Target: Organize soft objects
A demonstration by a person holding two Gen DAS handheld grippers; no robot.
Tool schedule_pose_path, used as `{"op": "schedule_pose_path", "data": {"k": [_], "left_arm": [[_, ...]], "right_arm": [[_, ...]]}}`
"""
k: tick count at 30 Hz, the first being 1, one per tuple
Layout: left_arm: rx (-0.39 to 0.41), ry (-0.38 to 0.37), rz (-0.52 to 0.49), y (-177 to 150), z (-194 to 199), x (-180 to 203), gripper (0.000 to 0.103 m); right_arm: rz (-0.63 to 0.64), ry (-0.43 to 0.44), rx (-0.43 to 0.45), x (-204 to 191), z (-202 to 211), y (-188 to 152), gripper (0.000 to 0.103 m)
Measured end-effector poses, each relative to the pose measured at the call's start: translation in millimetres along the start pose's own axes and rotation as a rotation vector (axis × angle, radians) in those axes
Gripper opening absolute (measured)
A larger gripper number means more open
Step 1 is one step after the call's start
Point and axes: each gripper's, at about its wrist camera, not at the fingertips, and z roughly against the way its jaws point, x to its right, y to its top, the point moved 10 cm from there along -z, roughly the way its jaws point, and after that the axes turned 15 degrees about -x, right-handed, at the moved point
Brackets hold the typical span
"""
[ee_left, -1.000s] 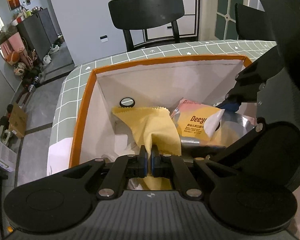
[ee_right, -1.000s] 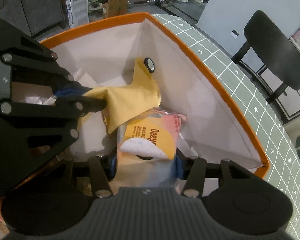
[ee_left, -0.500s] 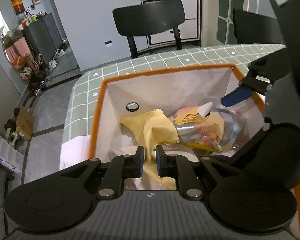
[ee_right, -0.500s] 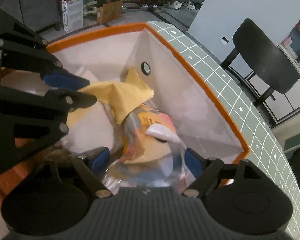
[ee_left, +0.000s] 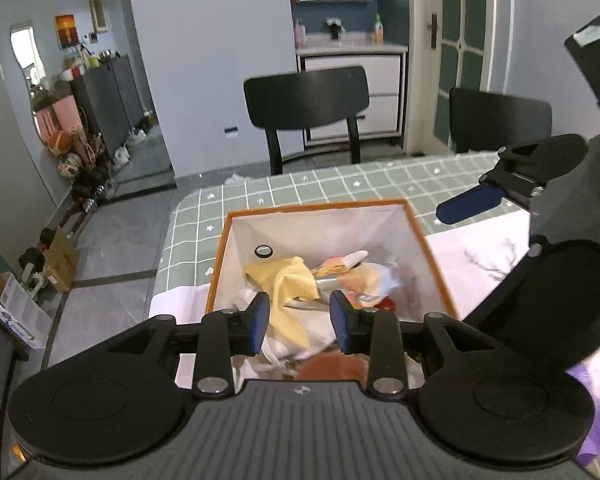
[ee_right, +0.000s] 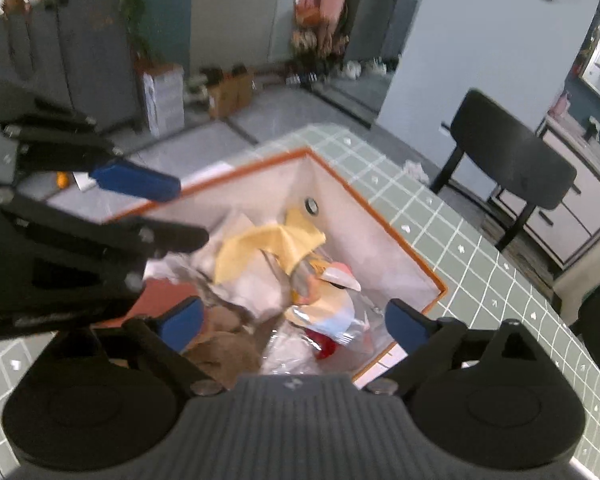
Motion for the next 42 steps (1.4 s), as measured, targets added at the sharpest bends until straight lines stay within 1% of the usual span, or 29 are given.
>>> {"op": "schedule_pose_path", "data": {"k": [1,2,3,4,6,7,8,10,11,12,13,15,17,19,23,25,27,29,31,35,37,39,42], "left_arm": [[0.004,-0.004,0.013,-2,3,0,0.041],[0.008,-0.008,0.031,-6,6,1,0.045],[0.013,-0.01,0.049,-8,9,0,0.052],[0.018,-0.008,0.065,-11,12,-1,0.057],[0.036,0.011,0.094,-17,17,-2,0.082],[0.049,0.021,0.109,-18,20,-3,0.087],[0.061,0.028,0.124,-20,23,-4,0.09],[0.078,0.036,0.162,-22,29,-5,0.09],[0.083,0.039,0.187,-23,30,-5,0.093],[0.09,0.045,0.216,-24,30,-6,0.098],[0.094,0.056,0.242,-25,30,-7,0.1],[0.09,0.096,0.267,-27,31,-7,0.1],[0.099,0.152,0.286,-30,31,-6,0.1],[0.096,0.185,0.318,-32,29,-8,0.1],[0.071,0.202,0.426,-42,22,-15,0.1],[0.052,0.208,0.478,-47,17,-18,0.1],[0.026,0.223,0.505,-52,13,-18,0.1],[0.003,0.247,0.506,-57,12,-14,0.1],[-0.001,0.265,0.499,-59,11,-9,0.1],[0.005,0.27,0.503,-61,10,2,0.1],[0.007,0.271,0.501,-60,9,7,0.1],[0.006,0.276,0.493,-58,9,13,0.1],[0.011,0.284,0.485,-56,10,21,0.1]], "right_arm": [[0.002,0.0,0.015,-1,5,-3,0.1],[0.002,-0.001,0.027,-3,8,-6,0.1],[-0.003,-0.005,0.037,-2,11,-9,0.1],[-0.01,-0.011,0.043,-2,12,-13,0.1],[-0.018,-0.021,0.058,-1,13,-18,0.1],[-0.02,-0.03,0.066,0,13,-22,0.1],[-0.022,-0.041,0.079,0,14,-25,0.1],[-0.037,-0.062,0.104,3,16,-31,0.1],[-0.052,-0.072,0.113,6,16,-34,0.1],[-0.071,-0.082,0.117,10,15,-37,0.1],[-0.092,-0.093,0.113,13,13,-40,0.1],[-0.128,-0.103,0.105,20,11,-47,0.1],[-0.173,-0.102,0.139,27,13,-53,0.1],[-0.207,-0.101,0.145,33,11,-60,0.1],[-0.252,-0.125,0.112,46,6,-67,0.1],[-0.254,-0.136,0.108,43,8,-68,0.1],[-0.258,-0.117,0.116,41,12,-69,0.1],[-0.265,-0.066,0.129,39,15,-70,0.1],[-0.287,-0.014,0.144,38,17,-70,0.1],[-0.323,0.045,0.148,41,9,-72,0.1],[-0.322,0.03,0.114,44,2,-72,0.1],[-0.321,0.003,0.121,49,3,-73,0.1],[-0.331,0.027,0.128,53,7,-75,0.1]]}}
